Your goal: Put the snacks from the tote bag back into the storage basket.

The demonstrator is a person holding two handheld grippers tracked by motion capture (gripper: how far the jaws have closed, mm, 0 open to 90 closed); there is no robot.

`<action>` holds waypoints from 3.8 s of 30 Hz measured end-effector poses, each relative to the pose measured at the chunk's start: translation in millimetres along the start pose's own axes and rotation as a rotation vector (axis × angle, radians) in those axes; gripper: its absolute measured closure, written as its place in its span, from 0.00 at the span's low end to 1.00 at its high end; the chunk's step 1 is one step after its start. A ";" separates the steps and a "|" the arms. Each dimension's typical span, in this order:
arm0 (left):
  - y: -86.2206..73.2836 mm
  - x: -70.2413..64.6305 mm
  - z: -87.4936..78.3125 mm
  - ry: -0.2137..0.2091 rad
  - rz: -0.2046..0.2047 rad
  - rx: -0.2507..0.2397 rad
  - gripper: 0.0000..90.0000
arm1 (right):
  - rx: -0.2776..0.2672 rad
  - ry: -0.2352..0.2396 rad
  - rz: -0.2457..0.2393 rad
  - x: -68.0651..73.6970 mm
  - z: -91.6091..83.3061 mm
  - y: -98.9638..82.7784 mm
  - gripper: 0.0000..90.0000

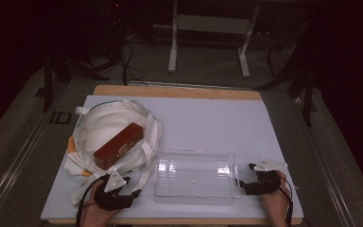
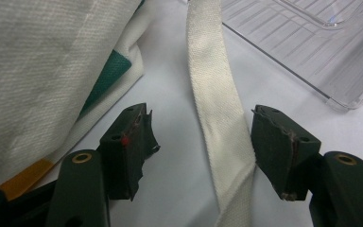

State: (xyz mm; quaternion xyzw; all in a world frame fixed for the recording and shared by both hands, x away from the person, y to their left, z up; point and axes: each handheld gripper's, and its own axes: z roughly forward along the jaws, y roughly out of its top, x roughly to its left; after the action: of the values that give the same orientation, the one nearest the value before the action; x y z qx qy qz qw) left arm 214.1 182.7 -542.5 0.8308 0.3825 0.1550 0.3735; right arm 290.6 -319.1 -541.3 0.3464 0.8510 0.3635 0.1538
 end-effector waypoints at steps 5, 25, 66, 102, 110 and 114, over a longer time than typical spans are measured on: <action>0.0 -0.3 0.2 -0.002 0.006 0.002 0.42 | -0.001 0.001 0.000 -0.3 0.0 -0.1 0.14; 0.4 -0.2 -0.2 -0.008 0.004 0.001 0.41 | -0.001 0.001 0.000 -0.2 0.0 -0.2 0.14; 9.3 -12.1 -13.8 -0.033 0.041 -0.032 0.41 | -0.001 0.002 0.000 -0.4 0.1 -0.1 0.14; 18.6 -11.4 -32.5 -0.062 0.032 -0.064 0.43 | -0.001 0.002 -0.001 -0.4 0.1 -0.1 0.14; 22.1 -12.0 -39.3 -0.056 0.045 -0.076 0.43 | -0.001 0.003 0.000 -0.4 0.1 -0.1 0.14; 24.1 -12.3 -43.8 -0.050 0.045 -0.089 0.43 | -0.001 0.003 0.000 -0.4 0.1 -0.1 0.14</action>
State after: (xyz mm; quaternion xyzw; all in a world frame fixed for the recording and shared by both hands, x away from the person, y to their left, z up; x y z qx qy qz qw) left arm 194.6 185.1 -494.9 0.8253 0.3468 0.1595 0.4161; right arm 290.9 -319.4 -541.4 0.3457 0.8511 0.3643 0.1528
